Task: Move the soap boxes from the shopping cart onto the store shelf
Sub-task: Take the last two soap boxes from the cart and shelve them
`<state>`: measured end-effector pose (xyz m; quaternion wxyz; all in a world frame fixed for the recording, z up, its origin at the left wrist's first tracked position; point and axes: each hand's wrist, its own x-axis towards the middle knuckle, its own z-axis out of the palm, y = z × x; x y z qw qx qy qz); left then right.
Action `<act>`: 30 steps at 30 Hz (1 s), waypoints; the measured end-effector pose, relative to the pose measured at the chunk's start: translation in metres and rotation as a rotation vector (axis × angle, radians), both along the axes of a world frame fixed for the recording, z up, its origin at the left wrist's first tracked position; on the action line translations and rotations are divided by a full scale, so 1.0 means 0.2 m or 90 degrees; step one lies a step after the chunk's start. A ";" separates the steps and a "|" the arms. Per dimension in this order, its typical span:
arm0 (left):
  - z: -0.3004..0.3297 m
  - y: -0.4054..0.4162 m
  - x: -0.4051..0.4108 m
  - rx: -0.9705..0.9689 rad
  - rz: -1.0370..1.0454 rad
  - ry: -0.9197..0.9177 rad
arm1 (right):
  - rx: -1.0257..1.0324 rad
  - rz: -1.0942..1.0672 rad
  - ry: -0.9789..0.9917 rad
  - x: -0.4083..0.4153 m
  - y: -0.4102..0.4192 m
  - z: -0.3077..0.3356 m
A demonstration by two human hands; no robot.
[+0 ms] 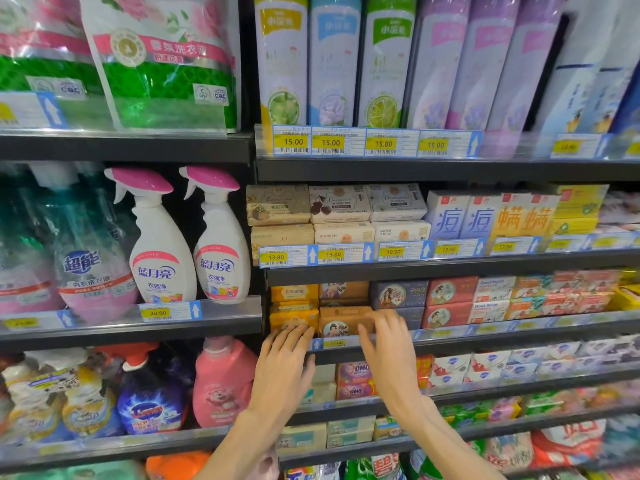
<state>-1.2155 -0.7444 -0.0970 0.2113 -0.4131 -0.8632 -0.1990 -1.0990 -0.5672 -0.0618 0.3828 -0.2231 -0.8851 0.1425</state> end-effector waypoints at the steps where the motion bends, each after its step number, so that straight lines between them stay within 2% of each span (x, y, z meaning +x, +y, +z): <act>1: 0.00 -0.01 0.00 0.002 -0.001 0.001 | 0.049 0.044 -0.017 0.01 -0.02 0.00; 4: -0.01 -0.02 -0.01 0.005 -0.002 0.013 | 0.153 0.109 -0.074 0.00 -0.07 -0.04; 9: 0.00 -0.01 -0.01 0.005 0.001 0.008 | 0.196 0.066 -0.119 -0.07 -0.07 -0.06; 30: 0.01 0.01 0.00 -0.019 0.010 -0.021 | 0.173 0.094 -0.126 -0.09 -0.04 -0.08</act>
